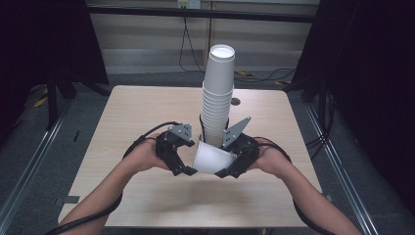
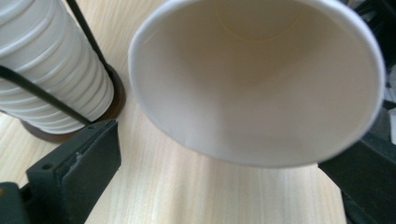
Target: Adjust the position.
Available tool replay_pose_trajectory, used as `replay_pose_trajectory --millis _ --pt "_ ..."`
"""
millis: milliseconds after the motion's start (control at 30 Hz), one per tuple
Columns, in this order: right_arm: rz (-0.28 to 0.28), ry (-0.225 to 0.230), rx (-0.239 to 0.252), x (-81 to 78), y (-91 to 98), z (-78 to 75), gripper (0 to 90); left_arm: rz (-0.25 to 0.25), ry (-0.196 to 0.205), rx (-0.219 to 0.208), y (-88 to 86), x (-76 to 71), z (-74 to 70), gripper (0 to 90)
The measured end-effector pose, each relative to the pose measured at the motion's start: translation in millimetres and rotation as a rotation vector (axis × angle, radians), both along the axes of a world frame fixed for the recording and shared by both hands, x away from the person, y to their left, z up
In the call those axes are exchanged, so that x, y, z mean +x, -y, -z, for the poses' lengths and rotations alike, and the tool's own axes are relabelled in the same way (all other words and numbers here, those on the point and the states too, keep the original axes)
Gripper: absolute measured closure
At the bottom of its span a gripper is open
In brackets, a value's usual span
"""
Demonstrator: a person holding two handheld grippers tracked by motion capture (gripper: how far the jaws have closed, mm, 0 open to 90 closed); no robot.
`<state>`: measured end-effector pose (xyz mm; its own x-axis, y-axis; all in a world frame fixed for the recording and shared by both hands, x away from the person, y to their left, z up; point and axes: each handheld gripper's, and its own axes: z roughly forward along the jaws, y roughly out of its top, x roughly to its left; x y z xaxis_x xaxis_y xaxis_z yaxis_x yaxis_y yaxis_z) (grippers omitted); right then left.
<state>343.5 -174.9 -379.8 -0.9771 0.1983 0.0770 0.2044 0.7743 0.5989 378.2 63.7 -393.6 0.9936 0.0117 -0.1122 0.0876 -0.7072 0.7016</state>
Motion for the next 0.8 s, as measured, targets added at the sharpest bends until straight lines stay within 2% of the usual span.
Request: replay_pose_trajectory --millis 100,200,333,433,567,733,800 --pt "0.008 -0.003 0.000 -0.5 1.6 -0.3 23.7 -0.007 -0.009 -0.009 -2.4 0.6 0.6 0.0" --pt "0.016 -0.009 0.002 0.0 3.1 0.1 23.7 -0.006 -0.001 -0.013 -3.0 1.0 0.2 0.0" --pt "0.011 -0.007 0.000 0.3 3.9 0.8 23.7 -0.005 -0.001 -0.010 -3.7 1.1 -0.1 0.0" --pt "0.027 -0.015 0.003 1.2 6.8 2.1 23.7 -0.015 0.002 -0.003 -6.2 2.0 1.5 0.0" --pt "0.028 -0.014 -0.003 1.2 9.1 2.7 23.6 -0.024 -0.013 -0.006 -9.5 2.3 5.6 0.0" --pt "0.027 -0.014 0.006 0.9 9.8 2.3 23.5 -0.036 -0.033 -0.036 -12.7 4.3 8.0 0.0" --pt "0.032 -0.014 0.012 0.6 9.7 1.9 23.5 -0.044 -0.048 -0.061 -14.0 4.6 8.4 0.0"
